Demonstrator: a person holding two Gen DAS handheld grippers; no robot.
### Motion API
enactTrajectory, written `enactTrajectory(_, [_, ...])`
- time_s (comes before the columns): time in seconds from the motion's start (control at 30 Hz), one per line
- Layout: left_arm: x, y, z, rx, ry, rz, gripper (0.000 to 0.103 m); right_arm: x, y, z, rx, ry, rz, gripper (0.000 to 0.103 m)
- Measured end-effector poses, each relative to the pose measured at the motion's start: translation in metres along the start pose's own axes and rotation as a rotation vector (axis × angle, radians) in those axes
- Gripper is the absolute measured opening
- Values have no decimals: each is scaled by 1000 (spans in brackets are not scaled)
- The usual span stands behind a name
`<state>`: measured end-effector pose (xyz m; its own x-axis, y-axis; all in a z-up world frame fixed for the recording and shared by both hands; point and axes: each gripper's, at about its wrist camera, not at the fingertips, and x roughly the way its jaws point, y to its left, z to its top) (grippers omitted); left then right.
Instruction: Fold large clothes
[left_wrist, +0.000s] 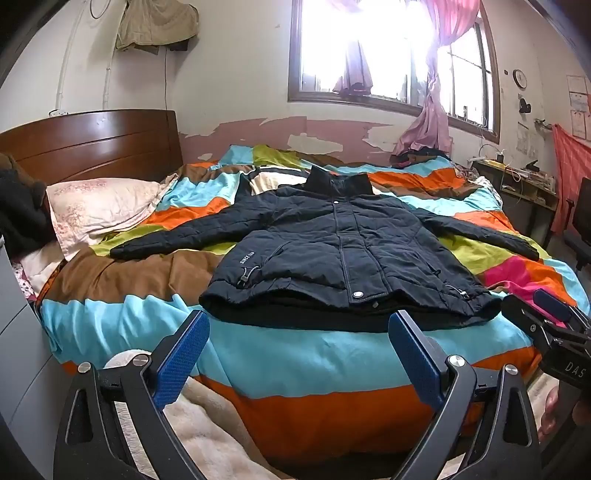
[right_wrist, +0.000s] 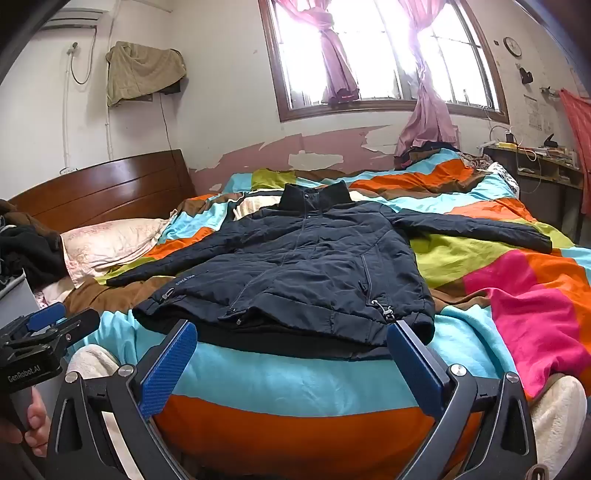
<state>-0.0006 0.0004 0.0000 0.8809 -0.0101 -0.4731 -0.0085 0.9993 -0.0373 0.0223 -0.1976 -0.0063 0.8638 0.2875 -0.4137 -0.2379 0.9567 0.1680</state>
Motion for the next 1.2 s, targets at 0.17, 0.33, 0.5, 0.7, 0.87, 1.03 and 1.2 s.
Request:
enactTrajectory(0.17, [-1,-2,1,2,13,-6,95,-2,-1,0,1,-4,0,103])
enactTrajectory(0.33, [2,-3,3,1,20,6,95,-5,-1,0,-3,-9,-2,103])
enactTrajectory(0.5, [3,-1,0,-2,22,7,95,-5,-3,0,-2,-7,-1,103])
enactTrajectory(0.7, [3,0,1,0,25,12,95,-6,-5,0,0,-6,-4,103])
enactTrajectory(0.87, [2,-1,1,2,20,16,95,-8,-7,0,-1,-9,-2,103])
enactTrajectory(1.03, [1,1,2,1,20,14,95,-9,-7,1,0,-9,-5,103])
enactTrajectory(1.2, [1,0,2,3,21,19,95,-9,-8,1,1,-8,-5,103])
